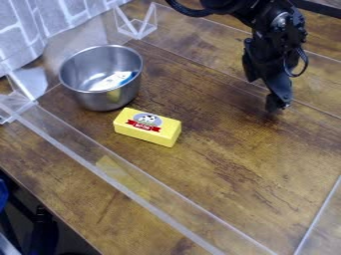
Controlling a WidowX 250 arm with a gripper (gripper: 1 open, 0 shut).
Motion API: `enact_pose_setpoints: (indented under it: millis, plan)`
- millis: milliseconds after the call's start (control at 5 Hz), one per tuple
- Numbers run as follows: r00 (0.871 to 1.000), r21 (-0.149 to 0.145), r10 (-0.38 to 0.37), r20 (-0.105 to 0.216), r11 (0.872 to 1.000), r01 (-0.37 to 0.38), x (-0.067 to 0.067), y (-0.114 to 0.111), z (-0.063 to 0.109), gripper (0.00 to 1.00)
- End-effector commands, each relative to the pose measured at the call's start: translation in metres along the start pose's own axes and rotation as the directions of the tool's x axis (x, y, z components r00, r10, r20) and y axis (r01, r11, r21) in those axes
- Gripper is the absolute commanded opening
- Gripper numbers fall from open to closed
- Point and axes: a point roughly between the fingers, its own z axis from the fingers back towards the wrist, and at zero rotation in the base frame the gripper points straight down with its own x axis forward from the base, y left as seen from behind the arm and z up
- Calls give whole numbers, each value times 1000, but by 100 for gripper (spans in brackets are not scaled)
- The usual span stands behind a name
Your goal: Put the white object in the silver pot
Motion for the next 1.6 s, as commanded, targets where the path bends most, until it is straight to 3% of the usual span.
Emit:
enact_pose_setpoints:
  millis: [0, 400, 600, 800, 1000, 1400]
  plan:
    - [996, 25, -13, 89, 1000, 11, 21, 2, 26, 100]
    - [995, 27, -26, 97, 999, 23, 20, -6, 18, 100]
    - [995, 28, -28, 97, 999, 25, 20, -9, 14, 0]
    - [995, 28, -32, 94, 999, 29, 19, -10, 13, 0]
    - [996, 35, -43, 83, 999, 40, 15, -4, 25, 0]
    - [997, 84, -73, 38, 994, 70, 9, 25, 70, 0]
